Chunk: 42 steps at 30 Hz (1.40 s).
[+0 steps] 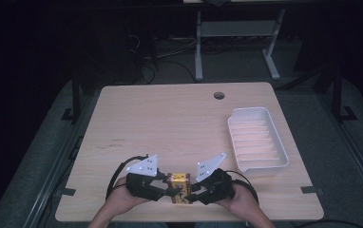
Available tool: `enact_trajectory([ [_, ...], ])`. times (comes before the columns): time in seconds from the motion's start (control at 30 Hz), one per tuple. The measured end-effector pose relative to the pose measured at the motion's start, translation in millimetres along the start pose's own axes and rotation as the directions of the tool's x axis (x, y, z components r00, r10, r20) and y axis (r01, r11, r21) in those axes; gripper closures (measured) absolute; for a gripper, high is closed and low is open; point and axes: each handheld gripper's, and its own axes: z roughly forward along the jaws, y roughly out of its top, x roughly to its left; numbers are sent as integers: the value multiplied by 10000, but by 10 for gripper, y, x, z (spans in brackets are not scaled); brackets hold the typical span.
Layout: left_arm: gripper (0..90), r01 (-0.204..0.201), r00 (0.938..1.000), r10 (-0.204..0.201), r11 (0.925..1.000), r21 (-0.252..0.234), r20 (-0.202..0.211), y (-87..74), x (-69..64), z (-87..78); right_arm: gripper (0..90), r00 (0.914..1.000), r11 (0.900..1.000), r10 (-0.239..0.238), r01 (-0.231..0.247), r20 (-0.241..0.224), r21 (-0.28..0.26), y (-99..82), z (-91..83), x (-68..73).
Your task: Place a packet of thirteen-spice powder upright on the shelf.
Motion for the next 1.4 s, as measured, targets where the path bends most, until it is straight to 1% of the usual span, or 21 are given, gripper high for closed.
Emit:
enact_trajectory([
  [0.07, 619, 57, 10000, -57, 10000, 61, 77, 0, 14, 10, 672, 10000, 10000, 49, -49, 14, 37, -2, 5, 1],
  [0.2, 626, 47, 9998, -51, 9998, 172, 201, -2, 22, 35, 671, 10000, 9999, 47, -47, -11, 120, -16, 16, -4],
  [0.27, 636, -28, 9997, 21, 9996, 275, 261, -6, 20, 45, 671, 10000, 9999, -31, 31, -27, 164, -25, 28, -4],
  [0.37, 670, -183, 9991, 176, 9996, 196, 386, -6, 7, 34, 668, 10000, 9997, -84, 85, -41, 221, -31, 30, 0],
  [0.5, 677, -73, 9989, 71, 10000, 56, 467, 9, 30, 15, 661, 10000, 10000, -1, 0, -95, -27, -34, 2, -8],
  [0.6, 678, -52, 9984, 48, 10000, 64, 559, 26, 47, 19, 652, 9999, 9999, 69, -71, -131, -129, -41, -15, -17],
  [0.67, 678, -6, 9981, 1, 10000, 73, 611, 39, 67, 23, 640, 9999, 9998, 94, -95, -61, -189, -52, -23, -19],
  [0.8, 679, 64, 9988, -67, 10000, 55, 480, 76, 116, 5, 584, 9997, 9988, 237, -235, 40, -432, -87, -62, -45],
  [0.83, 679, 62, 9992, -65, 10000, 76, 387, 95, 126, -5, 569, 9996, 9986, 262, -258, 75, -452, -97, -77, -56],
  [0.9, 679, 47, 9996, -49, 10000, 87, 286, 141, 154, -31, 540, 9990, 9981, 368, -354, 267, -504, -118, -107, -66],
  [1.03, 678, 17, 10000, -19, 9999, 141, 87, 242, 214, -74, 494, 9980, 9971, 507, -483, 384, -593, -156, -153, -96],
  [1.13, 678, -7, 10000, 8, 9997, 234, -35, 305, 259, -91, 456, 9964, 9961, 611, -571, 592, -677, -179, -187, -113],
  [1.2, 678, 60, 9999, -56, 9996, 275, -142, 336, 291, -105, 423, 9956, 9956, 692, -649, 630, -680, -198, -209, -123],
  [1.27, 678, 101, 9997, -95, 9995, 306, -203, 361, 329, -119, 418, 9946, 9954, 711, -658, 762, -701, -212, -223, -118],
  [1.3, 678, 165, 9994, -157, 9995, 252, -313, 378, 358, -133, 415, 9947, 9958, 677, -625, 778, -670, -216, -227, -118],
  [1.37, 678, 337, 9986, -332, 9994, 126, -401, 406, 412, -154, 404, 9945, 9963, 687, -643, 793, -571, -226, -233, -111],
  [1.4, 678, 387, 9979, -382, 9992, 84, -528, 425, 433, -159, 404, 9948, 9967, 644, -602, 786, -546, -227, -229, -111],
])
